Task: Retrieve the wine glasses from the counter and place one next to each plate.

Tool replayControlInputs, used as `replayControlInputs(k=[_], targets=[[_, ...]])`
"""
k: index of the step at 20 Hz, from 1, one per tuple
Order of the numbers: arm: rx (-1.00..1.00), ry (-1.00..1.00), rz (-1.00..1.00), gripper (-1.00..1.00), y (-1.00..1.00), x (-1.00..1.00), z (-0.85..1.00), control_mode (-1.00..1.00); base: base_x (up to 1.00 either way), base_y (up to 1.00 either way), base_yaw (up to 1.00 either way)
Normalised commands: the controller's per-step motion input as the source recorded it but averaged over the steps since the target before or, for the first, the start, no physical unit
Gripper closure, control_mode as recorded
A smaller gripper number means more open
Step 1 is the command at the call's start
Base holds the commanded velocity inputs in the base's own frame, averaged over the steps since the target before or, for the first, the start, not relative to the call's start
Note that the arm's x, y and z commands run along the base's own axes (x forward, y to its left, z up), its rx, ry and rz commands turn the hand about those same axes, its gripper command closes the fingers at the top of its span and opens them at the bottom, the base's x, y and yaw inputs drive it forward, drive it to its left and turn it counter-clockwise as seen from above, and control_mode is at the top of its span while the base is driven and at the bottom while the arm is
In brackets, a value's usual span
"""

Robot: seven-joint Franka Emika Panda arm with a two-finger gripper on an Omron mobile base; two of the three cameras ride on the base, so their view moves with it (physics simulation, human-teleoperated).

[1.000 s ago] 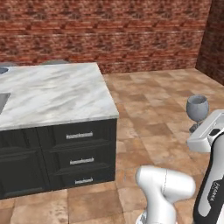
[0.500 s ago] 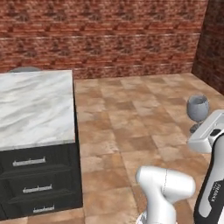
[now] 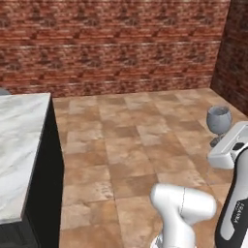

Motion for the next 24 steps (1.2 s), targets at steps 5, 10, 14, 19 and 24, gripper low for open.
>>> replayControlInputs(k=[5, 10, 14, 19, 24], targets=[[0.0, 0.0, 0.0, 1.0, 0.0, 0.0, 0.0, 1.0, 1.0, -0.89, 0.0], [0.0, 0.0, 0.0, 1.0, 0.0, 0.0, 0.0, 1.0, 1.0, -0.98, 0.01], [0.0, 0.0, 0.0, 1.0, 0.0, 0.0, 0.0, 1.0, 1.0, -0.67, 0.05], [0.0, 0.0, 0.0, 1.0, 0.0, 0.0, 0.0, 1.0, 1.0, -0.15, 0.11], [0.0, 0.0, 0.0, 1.0, 0.0, 0.0, 0.0, 1.0, 1.0, 0.08, 0.02]])
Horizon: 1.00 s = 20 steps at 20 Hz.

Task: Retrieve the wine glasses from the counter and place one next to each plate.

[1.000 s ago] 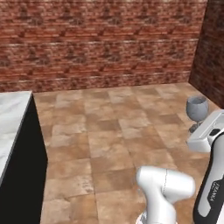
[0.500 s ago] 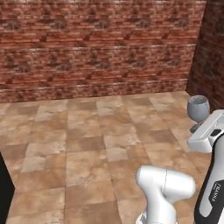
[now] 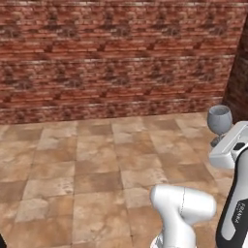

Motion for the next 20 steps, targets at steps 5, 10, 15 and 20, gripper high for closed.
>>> replayControlInputs(k=[5, 10, 15, 20], targets=[[0.0, 0.0, 0.0, 1.0, 0.0, 0.0, 0.0, 1.0, 1.0, 0.29, -0.01], [0.0, 0.0, 0.0, 1.0, 0.0, 0.0, 0.0, 1.0, 1.0, 0.64, -0.04], [0.0, 0.0, 0.0, 1.0, 0.0, 0.0, 0.0, 1.0, 1.0, 0.32, 0.0], [0.0, 0.0, 0.0, 1.0, 0.0, 0.0, 0.0, 1.0, 1.0, 0.25, 0.01]])
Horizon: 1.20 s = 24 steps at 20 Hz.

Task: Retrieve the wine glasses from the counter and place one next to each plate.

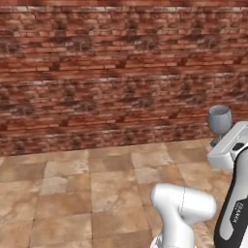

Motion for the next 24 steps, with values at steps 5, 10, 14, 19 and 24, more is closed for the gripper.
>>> replayControlInputs(k=[5, 10, 14, 19, 24], targets=[[0.0, 0.0, 0.0, 1.0, 0.0, 0.0, 0.0, 1.0, 1.0, 0.01, 0.42], [0.0, 0.0, 0.0, 1.0, 0.0, 0.0, 0.0, 1.0, 0.78, -0.04, 0.9], [0.0, 0.0, 0.0, 1.0, 0.0, 0.0, 0.0, 1.0, 0.54, -0.08, 0.94], [0.0, 0.0, 0.0, 1.0, 0.0, 0.0, 0.0, 1.0, 0.15, -0.67, 0.72], [0.0, 0.0, 0.0, 1.0, 0.0, 0.0, 0.0, 1.0, 0.0, -0.51, 0.84]])
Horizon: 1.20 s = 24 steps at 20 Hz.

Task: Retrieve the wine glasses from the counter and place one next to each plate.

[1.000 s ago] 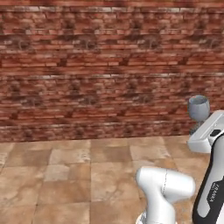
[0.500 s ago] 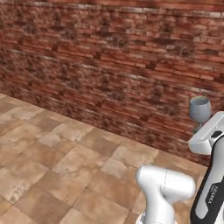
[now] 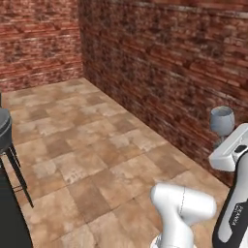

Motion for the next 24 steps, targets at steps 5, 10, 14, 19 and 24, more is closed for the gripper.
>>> replayControlInputs(k=[5, 10, 14, 19, 24], targets=[[0.0, 0.0, 0.0, 1.0, 0.0, 0.0, 0.0, 1.0, 0.05, -0.01, 1.0], [0.0, 0.0, 0.0, 1.0, 0.0, 0.0, 0.0, 1.0, 0.96, -0.86, 0.4], [0.0, 0.0, 0.0, 1.0, 0.0, 0.0, 0.0, 1.0, 1.0, -0.85, 0.24], [0.0, 0.0, 0.0, 1.0, 0.0, 0.0, 0.0, 1.0, 1.0, -0.3, 0.34], [0.0, 0.0, 0.0, 1.0, 0.0, 0.0, 0.0, 1.0, 1.0, -0.39, 0.48]])
